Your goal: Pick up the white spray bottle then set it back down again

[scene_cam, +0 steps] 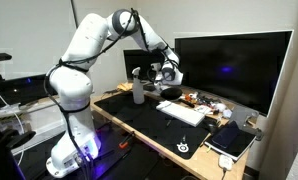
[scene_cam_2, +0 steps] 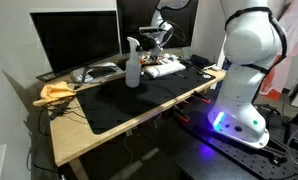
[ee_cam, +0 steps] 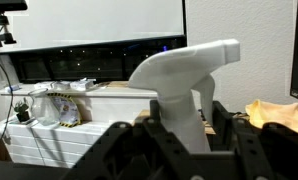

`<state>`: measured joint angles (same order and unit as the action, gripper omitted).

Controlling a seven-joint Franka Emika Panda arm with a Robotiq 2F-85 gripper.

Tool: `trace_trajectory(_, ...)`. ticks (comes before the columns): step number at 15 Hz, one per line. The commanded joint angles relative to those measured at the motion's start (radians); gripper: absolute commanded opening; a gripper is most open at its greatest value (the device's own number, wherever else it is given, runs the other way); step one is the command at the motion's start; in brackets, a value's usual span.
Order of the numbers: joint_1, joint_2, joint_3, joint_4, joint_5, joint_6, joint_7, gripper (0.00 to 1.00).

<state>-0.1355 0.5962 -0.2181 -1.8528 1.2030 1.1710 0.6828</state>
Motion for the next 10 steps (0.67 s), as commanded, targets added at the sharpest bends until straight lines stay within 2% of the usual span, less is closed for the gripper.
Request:
trace_trajectory(1, -0.006, 0.002, 0.011, -0.002, 0.03, 0.003, 0.067, 0.28)
trace_trajectory(10, 0.006, 0.013, 0.009, -0.006, 0.053, 0.044, 0.105, 0.28)
